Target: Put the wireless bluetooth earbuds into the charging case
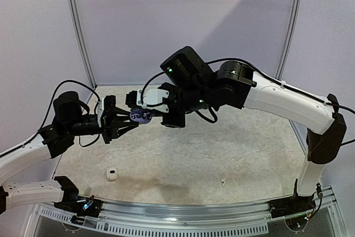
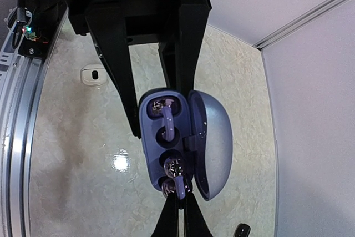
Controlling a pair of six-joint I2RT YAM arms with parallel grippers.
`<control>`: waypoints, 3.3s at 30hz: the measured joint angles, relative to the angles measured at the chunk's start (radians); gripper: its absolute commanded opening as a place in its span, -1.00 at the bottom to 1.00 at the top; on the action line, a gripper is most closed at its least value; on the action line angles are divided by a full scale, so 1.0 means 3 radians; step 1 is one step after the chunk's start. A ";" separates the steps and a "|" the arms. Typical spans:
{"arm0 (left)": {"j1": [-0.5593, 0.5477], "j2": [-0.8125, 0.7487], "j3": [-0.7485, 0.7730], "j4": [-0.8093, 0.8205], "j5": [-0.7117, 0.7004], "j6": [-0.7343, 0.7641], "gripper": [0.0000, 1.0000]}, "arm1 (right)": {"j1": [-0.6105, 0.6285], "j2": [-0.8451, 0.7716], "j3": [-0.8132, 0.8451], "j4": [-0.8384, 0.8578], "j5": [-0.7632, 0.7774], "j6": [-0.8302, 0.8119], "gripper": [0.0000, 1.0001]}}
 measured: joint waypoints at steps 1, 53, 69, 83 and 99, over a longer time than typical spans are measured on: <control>0.0000 0.0000 0.0000 0.0000 0.0000 -0.0001 -1.00 | 0.0000 0.0003 0.0004 0.0000 0.0008 -0.0005 -1.00; -0.0043 -0.0038 -0.0135 -0.0150 -0.0465 0.1620 -1.00 | -0.0078 -0.0542 -0.0532 0.1371 0.0350 0.0875 -0.11; -0.0058 0.0028 -0.0144 -0.0048 -0.0917 0.1593 -1.00 | -0.0009 -0.0148 -0.1100 0.1494 0.0992 0.1565 0.03; -0.0037 0.0881 0.0296 -0.0264 -0.0999 0.0064 -1.00 | -0.1199 -0.0502 -0.1251 0.0841 0.0572 0.2075 0.97; 0.0797 0.3310 0.2453 -0.1216 -0.0829 -0.1835 -1.00 | -0.2368 0.1703 0.0774 0.0371 -0.0464 0.1485 0.98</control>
